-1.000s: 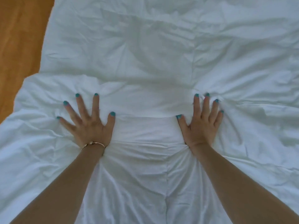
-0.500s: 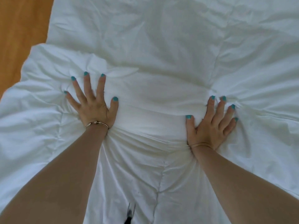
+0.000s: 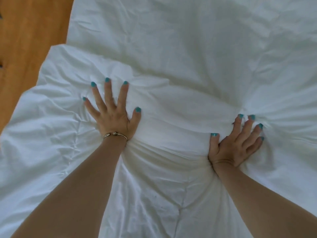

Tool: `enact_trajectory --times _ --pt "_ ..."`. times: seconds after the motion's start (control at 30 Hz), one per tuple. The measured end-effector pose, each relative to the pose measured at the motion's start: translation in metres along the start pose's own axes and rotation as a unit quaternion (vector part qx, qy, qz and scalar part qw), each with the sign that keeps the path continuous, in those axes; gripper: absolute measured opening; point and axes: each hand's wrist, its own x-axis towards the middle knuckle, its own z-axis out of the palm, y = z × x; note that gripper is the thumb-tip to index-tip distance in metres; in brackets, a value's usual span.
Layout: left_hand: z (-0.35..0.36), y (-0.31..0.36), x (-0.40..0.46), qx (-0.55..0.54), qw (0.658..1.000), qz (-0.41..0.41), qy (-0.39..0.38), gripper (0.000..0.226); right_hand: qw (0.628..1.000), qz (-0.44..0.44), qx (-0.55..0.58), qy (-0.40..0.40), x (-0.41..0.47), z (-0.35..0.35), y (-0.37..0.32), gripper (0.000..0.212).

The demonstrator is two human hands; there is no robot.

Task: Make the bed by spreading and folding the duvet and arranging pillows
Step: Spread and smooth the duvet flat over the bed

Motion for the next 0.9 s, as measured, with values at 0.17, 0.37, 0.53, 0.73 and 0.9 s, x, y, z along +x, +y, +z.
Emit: enact_trajectory --times 0.17,0.37,0.53,0.73,0.9 --pt "0.000 -0.003 -0.008 0.005 1.000 -0.008 -0.009 0.067 0.999 -0.017 -0.023 0.025 0.002 0.005 0.004 0.077" --pt "0.010 -0.007 -0.005 -0.028 0.999 -0.009 -0.035 0.070 0.998 -0.014 -0.028 0.054 0.000 0.006 0.003 0.078" --pt "0.022 -0.004 -0.001 -0.038 0.999 0.002 -0.029 0.065 0.998 -0.011 -0.045 0.034 0.003 0.001 0.001 0.083" --pt "0.014 -0.002 -0.005 -0.056 0.998 0.006 -0.030 0.067 1.000 0.004 -0.025 0.011 0.002 -0.003 0.000 0.081" --pt "0.012 -0.003 -0.007 -0.061 0.998 0.010 -0.009 0.065 1.000 0.013 -0.003 0.007 -0.002 -0.013 -0.003 0.080"
